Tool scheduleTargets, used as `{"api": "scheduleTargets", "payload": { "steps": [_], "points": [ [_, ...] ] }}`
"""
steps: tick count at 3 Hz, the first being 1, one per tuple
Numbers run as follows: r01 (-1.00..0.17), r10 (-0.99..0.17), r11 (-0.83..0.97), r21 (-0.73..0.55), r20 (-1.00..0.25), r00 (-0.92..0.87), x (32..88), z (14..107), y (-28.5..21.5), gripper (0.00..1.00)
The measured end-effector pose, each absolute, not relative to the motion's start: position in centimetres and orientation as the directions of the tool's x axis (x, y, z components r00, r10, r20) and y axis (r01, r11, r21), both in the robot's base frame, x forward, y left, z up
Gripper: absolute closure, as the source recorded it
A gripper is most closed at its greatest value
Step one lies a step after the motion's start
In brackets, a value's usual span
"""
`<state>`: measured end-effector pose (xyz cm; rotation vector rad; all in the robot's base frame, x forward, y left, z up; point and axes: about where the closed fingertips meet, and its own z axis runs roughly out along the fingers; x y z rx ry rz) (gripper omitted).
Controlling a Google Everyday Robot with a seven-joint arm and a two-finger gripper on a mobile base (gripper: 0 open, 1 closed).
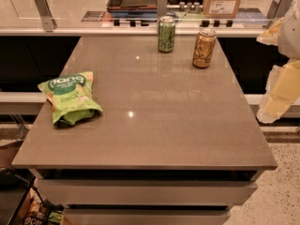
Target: Move orange can near green rice chip bag
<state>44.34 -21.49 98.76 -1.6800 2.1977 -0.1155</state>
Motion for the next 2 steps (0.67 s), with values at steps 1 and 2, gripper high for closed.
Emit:
{"api": "scheduleTargets", "payload": {
  "steps": [1, 2],
  "points": [
    [-0.887, -0.911, 0.356, -0.295, -0.322, -0.258, 46.0, 99.3, -21.7, 0.00],
    [-0.828, -0.840, 0.481, -0.290, -0.424, -0.339, 48.5, 99.7, -22.5, 0.00]
  ]
}}
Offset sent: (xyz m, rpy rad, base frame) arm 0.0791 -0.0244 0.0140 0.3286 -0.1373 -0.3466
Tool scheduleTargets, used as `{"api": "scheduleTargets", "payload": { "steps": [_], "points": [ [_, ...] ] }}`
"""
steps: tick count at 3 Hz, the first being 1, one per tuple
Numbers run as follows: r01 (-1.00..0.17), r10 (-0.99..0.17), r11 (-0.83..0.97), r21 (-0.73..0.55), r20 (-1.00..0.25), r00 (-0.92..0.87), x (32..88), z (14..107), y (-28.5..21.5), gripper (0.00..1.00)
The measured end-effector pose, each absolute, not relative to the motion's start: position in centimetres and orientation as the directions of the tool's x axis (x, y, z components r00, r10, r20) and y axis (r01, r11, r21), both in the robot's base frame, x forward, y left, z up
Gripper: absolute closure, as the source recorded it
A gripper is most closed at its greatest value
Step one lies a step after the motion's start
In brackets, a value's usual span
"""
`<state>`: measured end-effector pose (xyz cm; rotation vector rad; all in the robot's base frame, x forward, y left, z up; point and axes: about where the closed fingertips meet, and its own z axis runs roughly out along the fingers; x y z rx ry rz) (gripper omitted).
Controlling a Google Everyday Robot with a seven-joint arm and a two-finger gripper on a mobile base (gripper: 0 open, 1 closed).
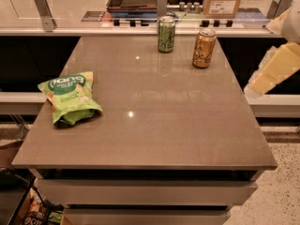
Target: Move orange can near green rice chip bag
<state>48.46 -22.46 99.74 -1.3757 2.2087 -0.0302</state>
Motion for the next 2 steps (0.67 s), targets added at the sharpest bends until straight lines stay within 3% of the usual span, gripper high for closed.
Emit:
{"api": "scheduleTargets", "payload": {
  "steps": [2],
  "points": [
    [-0.658, -0.651, 0.708, -0.257, -0.598, -0.467, 55.2, 98.8, -23.7, 0.00]
  ]
}}
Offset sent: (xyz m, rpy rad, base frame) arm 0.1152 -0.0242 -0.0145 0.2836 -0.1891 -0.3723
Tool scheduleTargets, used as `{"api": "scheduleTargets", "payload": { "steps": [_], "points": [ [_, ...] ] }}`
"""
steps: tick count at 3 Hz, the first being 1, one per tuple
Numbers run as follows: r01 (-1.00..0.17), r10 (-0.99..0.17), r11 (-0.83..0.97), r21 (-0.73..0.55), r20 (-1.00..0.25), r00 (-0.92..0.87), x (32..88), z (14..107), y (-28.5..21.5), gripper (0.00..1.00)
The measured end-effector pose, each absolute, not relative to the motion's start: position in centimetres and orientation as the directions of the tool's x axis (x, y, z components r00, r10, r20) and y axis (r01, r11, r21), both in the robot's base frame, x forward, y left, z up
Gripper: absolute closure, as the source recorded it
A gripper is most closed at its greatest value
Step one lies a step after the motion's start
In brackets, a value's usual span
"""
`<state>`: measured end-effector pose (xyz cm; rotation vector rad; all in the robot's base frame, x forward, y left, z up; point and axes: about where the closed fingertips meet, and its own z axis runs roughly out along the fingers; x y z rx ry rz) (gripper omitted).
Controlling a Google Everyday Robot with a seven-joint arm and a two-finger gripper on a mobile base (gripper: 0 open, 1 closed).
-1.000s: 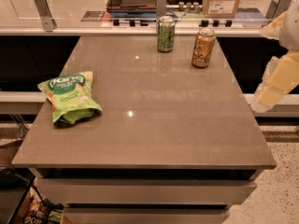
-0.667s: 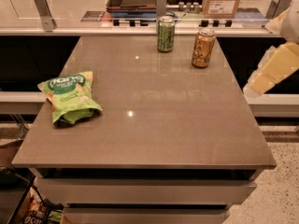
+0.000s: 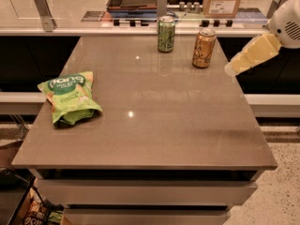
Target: Move orange can near green rice chip bag
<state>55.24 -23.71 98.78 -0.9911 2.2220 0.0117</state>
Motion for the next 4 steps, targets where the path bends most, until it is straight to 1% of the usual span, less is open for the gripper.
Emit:
{"api": "scheduleTargets", "payload": {
  "steps": [1, 2, 3, 4],
  "points": [
    [-0.593, -0.579, 0.765, -0.250, -0.670, -0.465, 59.1, 98.3, -23.9, 0.00],
    [-0.593, -0.579, 0.765, -0.249, -0.670, -0.465, 59.1, 98.3, -23.8, 0.00],
    [-0.578, -0.531, 0.784, -0.224, -0.724, -0.440, 60.7, 97.8, -23.6, 0.00],
    [-0.565, -0.423, 0.810, -0.157, -0.823, -0.378, 64.0, 96.5, -22.5, 0.00]
  ]
}}
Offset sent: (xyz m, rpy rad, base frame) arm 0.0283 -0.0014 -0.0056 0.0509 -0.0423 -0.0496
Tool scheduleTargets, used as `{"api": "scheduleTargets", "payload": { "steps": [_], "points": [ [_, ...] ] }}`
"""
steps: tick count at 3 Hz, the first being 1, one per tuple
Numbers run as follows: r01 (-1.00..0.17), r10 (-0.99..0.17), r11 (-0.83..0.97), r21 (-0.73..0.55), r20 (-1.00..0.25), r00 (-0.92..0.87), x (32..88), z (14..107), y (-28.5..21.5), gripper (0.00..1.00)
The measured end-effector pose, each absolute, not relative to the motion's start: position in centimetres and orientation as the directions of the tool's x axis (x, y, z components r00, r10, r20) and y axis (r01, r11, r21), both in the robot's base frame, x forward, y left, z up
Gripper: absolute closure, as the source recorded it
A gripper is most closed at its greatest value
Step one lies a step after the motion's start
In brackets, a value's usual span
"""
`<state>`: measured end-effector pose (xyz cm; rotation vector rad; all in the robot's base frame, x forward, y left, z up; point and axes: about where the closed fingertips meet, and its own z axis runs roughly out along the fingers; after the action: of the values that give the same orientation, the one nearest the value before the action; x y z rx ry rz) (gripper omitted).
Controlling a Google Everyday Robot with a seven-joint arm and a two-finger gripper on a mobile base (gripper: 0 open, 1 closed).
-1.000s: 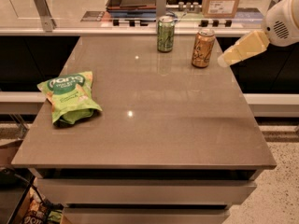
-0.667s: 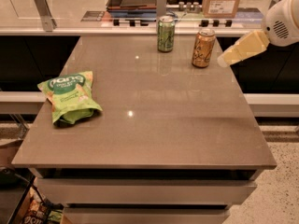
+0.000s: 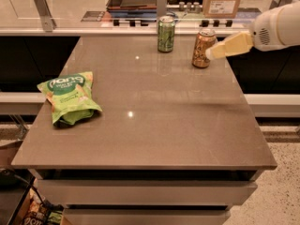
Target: Move orange can near green rice chip bag
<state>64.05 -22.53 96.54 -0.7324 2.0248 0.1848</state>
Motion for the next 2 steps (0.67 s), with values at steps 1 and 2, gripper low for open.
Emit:
{"api": "scheduleTargets", "payload": {
  "steps": [1, 2],
  "points": [
    [-0.574, -0.322, 0.814, -0.084, -0.889, -0.327, 67.0, 95.3, -21.1, 0.00],
    [-0.583, -0.228, 0.812, -0.024, -0.933, -0.279, 69.9, 94.1, -20.1, 0.00]
  ]
}}
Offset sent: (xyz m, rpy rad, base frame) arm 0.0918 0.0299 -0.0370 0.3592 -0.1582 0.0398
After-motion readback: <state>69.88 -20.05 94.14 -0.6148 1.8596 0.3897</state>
